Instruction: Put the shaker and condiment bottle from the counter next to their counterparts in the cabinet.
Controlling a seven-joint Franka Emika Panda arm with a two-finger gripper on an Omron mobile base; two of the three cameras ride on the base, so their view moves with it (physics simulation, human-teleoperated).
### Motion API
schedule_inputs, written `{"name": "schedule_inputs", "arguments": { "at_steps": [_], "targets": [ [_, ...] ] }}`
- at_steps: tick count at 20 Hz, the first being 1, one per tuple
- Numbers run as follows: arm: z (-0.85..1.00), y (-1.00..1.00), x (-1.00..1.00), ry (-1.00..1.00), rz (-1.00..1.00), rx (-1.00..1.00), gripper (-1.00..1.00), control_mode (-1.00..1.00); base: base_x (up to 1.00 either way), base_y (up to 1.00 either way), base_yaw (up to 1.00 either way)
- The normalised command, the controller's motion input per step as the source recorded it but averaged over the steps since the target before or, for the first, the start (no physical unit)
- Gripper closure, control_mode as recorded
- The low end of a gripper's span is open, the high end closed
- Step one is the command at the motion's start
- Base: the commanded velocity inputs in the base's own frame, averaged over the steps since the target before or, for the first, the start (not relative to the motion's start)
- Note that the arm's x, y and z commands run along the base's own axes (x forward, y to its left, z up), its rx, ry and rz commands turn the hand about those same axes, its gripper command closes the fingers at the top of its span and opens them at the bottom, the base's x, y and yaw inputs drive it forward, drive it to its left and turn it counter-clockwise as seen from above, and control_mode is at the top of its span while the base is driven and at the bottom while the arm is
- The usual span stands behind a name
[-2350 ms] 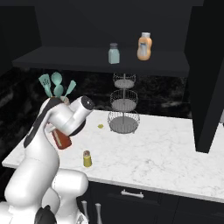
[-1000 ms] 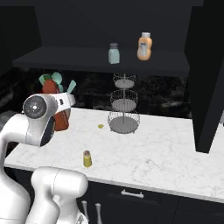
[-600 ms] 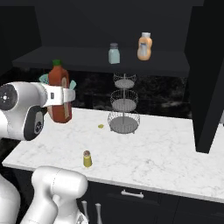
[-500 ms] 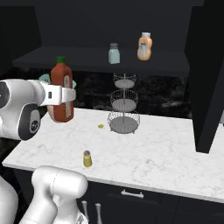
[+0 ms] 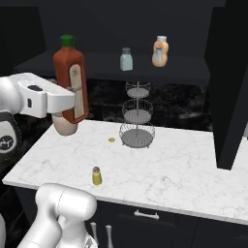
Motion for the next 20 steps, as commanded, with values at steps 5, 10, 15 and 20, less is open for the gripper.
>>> {"name": "schedule_inputs", "arguments": {
  "at_steps": [5, 10, 15, 20],
  "targets": [
    [0.09, 0.11, 0.17, 0.05, 0.0, -0.02, 1.0, -1.0, 0.0, 0.0, 0.0],
    [0.25, -0.36, 0.25, 0.01, 0.03, -0.02, 1.0, -1.0, 0.0, 0.0, 0.0],
    [0.15, -0.33, 0.0, 0.0, 0.0, -0.05, 1.0, -1.0, 0.0, 0.0, 0.0],
    [-0.05, 0.14, 0.54, 0.06, 0.05, -0.11, 1.0, -1.0, 0.0, 0.0, 0.0]
  ]
}}
